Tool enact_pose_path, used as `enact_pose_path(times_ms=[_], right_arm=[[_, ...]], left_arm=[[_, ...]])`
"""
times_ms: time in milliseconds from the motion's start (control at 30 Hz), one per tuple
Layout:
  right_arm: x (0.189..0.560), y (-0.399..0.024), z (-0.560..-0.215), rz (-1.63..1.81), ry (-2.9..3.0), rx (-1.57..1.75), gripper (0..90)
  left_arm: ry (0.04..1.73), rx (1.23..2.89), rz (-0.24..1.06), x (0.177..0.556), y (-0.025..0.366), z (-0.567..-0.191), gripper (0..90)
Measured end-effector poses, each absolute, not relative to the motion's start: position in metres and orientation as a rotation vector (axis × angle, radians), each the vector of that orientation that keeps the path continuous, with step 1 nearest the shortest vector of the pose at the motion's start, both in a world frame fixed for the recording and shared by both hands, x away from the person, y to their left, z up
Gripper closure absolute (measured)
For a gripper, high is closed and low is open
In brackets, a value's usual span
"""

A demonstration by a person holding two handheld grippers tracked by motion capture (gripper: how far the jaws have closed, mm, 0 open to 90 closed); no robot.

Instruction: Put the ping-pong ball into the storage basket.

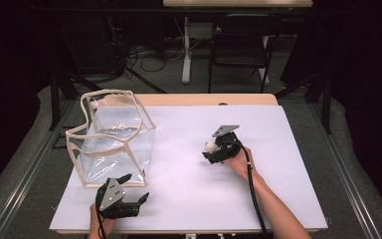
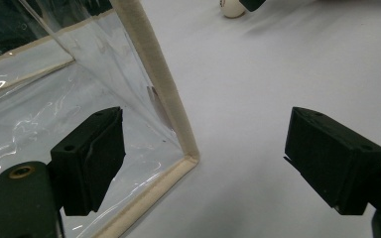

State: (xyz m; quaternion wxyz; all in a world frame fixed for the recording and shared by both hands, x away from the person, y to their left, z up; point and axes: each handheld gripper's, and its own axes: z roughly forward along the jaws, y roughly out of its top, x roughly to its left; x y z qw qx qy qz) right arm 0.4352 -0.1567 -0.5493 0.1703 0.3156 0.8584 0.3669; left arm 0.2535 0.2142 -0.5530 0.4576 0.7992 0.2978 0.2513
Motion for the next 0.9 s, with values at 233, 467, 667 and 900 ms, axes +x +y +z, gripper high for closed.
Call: enact_pose_path(times_ms=[233, 467, 667, 900], right_arm=[[0.4358, -0.1513, -0.5533, 1.0, 2.425, 0.893, 26.4], [0.4362, -0.1492, -0.555, 0.974, 2.423, 0.898, 41.1], [0.4372, -0.1488, -0.5573, 0.95, 2.421, 0.909, 49.9], [0.4366, -0.1493, -0.5555, 0.967, 2.414, 0.904, 50.9]], left_arm=[[0.734, 1.972, 0.618, 0.2538, 0.2144, -0.5531, 16.2], [0.736, 1.973, 0.621, 0.2537, 0.2146, -0.553, 16.2], [0.735, 1.974, 0.619, 0.2537, 0.2146, -0.5532, 16.2], [0.739, 1.972, 0.623, 0.2534, 0.2148, -0.5531, 16.1]])
